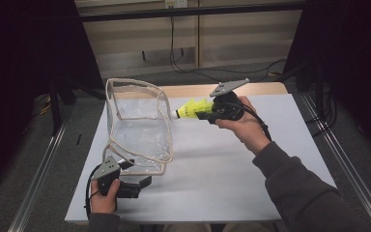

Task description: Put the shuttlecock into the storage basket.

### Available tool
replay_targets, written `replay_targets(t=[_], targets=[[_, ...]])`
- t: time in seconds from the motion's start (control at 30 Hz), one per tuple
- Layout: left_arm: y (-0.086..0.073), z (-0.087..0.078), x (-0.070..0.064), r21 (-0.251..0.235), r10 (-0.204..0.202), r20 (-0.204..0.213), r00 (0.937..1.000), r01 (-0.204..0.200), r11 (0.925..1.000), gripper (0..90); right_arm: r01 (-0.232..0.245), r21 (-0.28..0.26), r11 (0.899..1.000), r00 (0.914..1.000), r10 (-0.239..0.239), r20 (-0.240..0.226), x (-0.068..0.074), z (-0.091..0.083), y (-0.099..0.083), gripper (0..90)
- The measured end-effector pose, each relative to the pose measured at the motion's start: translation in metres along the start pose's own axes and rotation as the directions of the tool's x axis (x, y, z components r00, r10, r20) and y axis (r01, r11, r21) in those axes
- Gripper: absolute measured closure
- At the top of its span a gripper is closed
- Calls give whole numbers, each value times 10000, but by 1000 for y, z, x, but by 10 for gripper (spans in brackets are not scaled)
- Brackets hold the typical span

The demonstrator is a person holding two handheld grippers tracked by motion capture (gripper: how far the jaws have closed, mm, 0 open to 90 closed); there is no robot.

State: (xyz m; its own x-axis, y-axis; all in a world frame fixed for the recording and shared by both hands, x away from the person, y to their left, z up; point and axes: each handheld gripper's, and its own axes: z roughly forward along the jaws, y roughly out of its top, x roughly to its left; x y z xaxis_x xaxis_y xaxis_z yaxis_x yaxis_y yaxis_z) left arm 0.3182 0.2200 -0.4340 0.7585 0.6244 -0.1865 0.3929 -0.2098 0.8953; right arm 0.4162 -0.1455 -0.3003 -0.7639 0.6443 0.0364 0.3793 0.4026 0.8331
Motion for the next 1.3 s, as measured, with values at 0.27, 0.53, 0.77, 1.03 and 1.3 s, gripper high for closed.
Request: replay_targets(t=[0.27,0.53,0.77,1.03,1.3], targets=[[0,0,0,5,-39,8,10000,39,10000,27,164,-67,9998,9999,-165,-36,2,-7,18,799],[0,0,0,-22,-1,15,10000,1,10000,27,437,-26,9990,9990,-438,-80,10,-7,35,799],[0,0,0,-6,30,59,10000,-30,10000,27,493,-19,9988,9987,-493,-152,15,-3,45,798],[0,0,0,-15,10,66,10000,-10,10000,27,643,61,9979,9977,-642,-197,22,4,54,799],[0,0,0,-12,12,73,10000,-12,10000,27,861,133,9962,9961,-859,-202,30,11,63,798]])
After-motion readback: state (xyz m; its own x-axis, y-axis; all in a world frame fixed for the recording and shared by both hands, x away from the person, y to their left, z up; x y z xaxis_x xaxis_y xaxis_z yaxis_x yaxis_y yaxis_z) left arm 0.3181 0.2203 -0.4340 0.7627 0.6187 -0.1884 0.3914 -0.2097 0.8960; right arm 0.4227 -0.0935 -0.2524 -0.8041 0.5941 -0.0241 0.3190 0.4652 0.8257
